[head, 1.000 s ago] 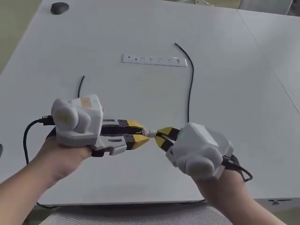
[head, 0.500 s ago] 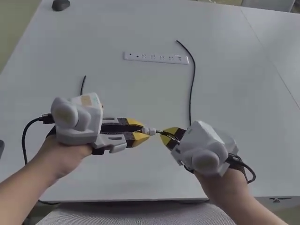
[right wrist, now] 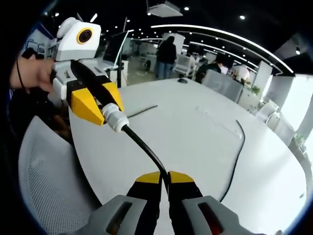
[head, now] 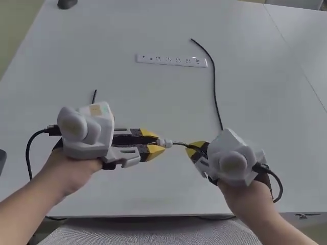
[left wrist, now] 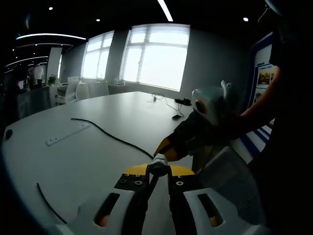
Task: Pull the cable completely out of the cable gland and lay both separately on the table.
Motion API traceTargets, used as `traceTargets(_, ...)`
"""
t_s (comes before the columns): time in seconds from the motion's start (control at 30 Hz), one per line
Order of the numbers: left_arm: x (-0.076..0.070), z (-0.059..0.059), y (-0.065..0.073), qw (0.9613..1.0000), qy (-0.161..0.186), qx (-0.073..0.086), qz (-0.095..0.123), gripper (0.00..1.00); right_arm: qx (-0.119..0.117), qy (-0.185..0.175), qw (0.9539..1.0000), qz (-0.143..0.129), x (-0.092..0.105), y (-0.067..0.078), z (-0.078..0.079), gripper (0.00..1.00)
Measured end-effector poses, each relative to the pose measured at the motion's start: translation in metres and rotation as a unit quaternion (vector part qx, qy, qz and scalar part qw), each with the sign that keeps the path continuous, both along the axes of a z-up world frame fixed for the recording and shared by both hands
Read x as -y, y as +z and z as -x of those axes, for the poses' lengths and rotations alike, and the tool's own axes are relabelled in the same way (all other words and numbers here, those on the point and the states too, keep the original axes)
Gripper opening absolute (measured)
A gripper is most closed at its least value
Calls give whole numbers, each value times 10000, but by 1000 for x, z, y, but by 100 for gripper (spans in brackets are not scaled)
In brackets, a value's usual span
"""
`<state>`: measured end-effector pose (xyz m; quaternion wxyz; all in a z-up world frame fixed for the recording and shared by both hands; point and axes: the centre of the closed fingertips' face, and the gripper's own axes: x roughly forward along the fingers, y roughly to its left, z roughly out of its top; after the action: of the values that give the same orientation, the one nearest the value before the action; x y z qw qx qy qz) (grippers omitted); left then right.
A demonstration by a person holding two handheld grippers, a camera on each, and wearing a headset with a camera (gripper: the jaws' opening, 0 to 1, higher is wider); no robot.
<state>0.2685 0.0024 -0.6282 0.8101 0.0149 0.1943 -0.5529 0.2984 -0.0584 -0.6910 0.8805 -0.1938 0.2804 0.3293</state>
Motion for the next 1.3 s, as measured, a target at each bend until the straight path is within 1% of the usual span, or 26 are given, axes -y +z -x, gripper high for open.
traceTargets(0.03, 0, 0, 0, 10000, 3, -13, 19, 14, -41, -57, 10000, 14, 3, -2, 0, 0)
traceTargets(0.1, 1, 1, 1, 10000, 16, -11, 57, 14, -202, -262, 9994, -88, 8, -7, 0, 0)
traceTargets(0.13, 1, 0, 2, 9999, 38, -22, 101, 14, -365, -459, 9980, -232, 12, -11, 1, 0)
traceTargets(0.17, 1, 0, 3, 9999, 64, -43, 148, 14, -522, -645, 9958, -396, 14, -14, 1, 0)
traceTargets(0.2, 0, -1, 5, 9998, 91, -50, 190, 14, -645, -802, 9934, -497, 18, -16, 0, 0)
traceTargets(0.23, -1, -1, 7, 9996, 116, -82, 263, 14, -718, -959, 9914, -532, 24, -20, -1, 0)
traceTargets(0.27, -1, -2, 8, 9994, 122, -110, 299, 14, -773, -1031, 9902, -546, 27, -22, -1, 0)
traceTargets(0.3, -1, -2, 8, 9995, 125, -85, 288, 14, -859, -1148, 9876, -635, 30, -25, 0, 0)
traceTargets(0.37, -1, -2, 8, 9996, 118, -46, 257, 15, -978, -1250, 9844, -766, 32, -28, 1, 0)
traceTargets(0.47, -2, -3, 6, 9996, 139, -48, 231, 15, -953, -1233, 9851, -733, 32, -30, 3, 0)
traceTargets(0.53, -1, -3, 5, 9997, 130, -48, 212, 15, -1003, -1283, 9836, -775, 31, -31, 4, 0)
traceTargets(0.77, -2, -5, 3, 9998, 126, -12, 151, 15, -1046, -1335, 9816, -881, 30, -34, 6, 1)
traceTargets(0.83, -3, -6, 3, 9998, 138, 7, 141, 15, -1034, -1327, 9817, -897, 29, -33, 6, 1)
traceTargets(0.93, -4, -7, 4, 9998, 144, 15, 129, 15, -968, -1278, 9833, -863, 28, -32, 6, 2)
traceTargets(1.0, -5, -7, 4, 9998, 147, 36, 108, 15, -967, -1266, 9835, -852, 28, -31, 6, 2)
traceTargets(1.1, -7, -9, 5, 9998, 180, 29, 121, 15, -940, -1207, 9851, -783, 29, -28, 7, 3)
traceTargets(1.2, -8, -9, 6, 9997, 188, 38, 130, 15, -817, -1028, 9887, -720, 24, -21, 9, 8)
traceTargets(1.27, -8, -9, 6, 9997, 184, 40, 130, 15, -663, -831, 9930, -524, 22, -15, 11, 10)
traceTargets(1.3, -8, -9, 5, 9997, 184, 39, 130, 15, -657, -794, 9936, -466, 21, -14, 12, 10)
